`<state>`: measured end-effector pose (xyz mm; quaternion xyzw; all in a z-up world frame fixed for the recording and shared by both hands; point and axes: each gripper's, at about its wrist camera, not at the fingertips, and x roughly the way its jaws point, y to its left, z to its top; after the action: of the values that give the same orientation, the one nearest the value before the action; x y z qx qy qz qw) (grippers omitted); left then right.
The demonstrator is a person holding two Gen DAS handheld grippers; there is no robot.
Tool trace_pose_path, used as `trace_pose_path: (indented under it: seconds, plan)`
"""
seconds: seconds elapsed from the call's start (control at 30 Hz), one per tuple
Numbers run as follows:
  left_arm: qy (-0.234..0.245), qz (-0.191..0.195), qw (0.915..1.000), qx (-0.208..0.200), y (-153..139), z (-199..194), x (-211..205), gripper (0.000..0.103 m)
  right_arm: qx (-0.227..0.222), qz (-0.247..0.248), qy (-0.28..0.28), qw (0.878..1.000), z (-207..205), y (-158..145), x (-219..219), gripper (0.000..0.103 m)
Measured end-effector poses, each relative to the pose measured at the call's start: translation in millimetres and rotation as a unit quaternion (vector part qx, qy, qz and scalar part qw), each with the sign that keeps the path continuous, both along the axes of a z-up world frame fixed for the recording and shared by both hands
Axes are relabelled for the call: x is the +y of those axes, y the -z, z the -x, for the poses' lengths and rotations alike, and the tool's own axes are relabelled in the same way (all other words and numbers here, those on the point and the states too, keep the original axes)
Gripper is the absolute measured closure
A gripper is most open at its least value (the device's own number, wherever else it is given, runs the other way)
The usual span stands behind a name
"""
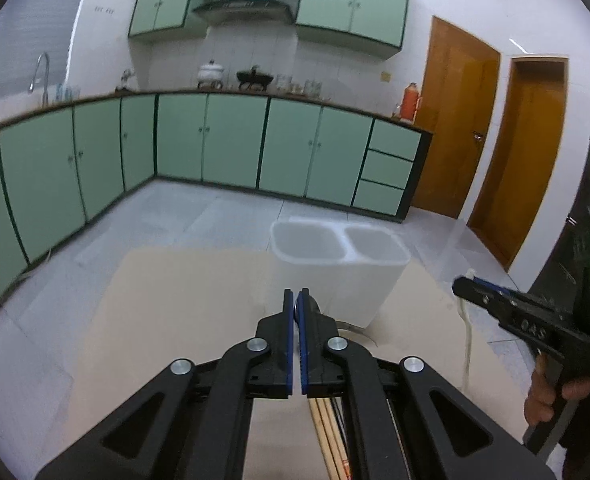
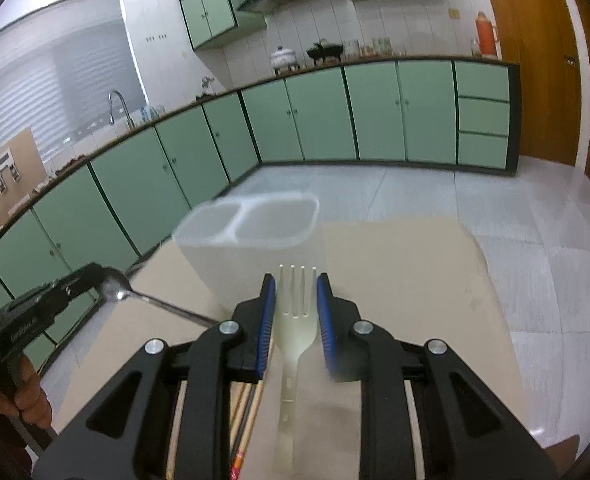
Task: Organize utensils
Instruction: 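Carry the fork with the right tool over the holder while the left tool carries the spoon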
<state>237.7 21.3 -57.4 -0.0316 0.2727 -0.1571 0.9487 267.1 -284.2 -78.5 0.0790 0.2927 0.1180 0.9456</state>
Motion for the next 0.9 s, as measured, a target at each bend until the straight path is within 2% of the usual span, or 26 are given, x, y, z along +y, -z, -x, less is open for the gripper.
trace_pose_path:
  seconds: [0.3,0.53,0.7,0.9]
  plan:
    - [0.0,-0.004,0.9989,-0.047,-45,2,0,0.101,-0.049,-0.012,-0.007,0.999,-16,-40,-4,0.083]
    - [-0.004,-0.016,0.9953,-0.095,-84,-12,1,0.101,-0.109,-0.011,-0.006,0.994,-47,-83,-3,0.083]
    - [-0.009,-0.05,0.9943,-0.094,-86,-36,-5,0.101,-0.143,0.001,0.01,0.99,-81,-94,3,0.083]
    - [-0.02,-0.08,0.9938,-0.075,-71,-70,-15,0.101,-0.142,0.026,0.03,0.989,-117,-78,13,0.083]
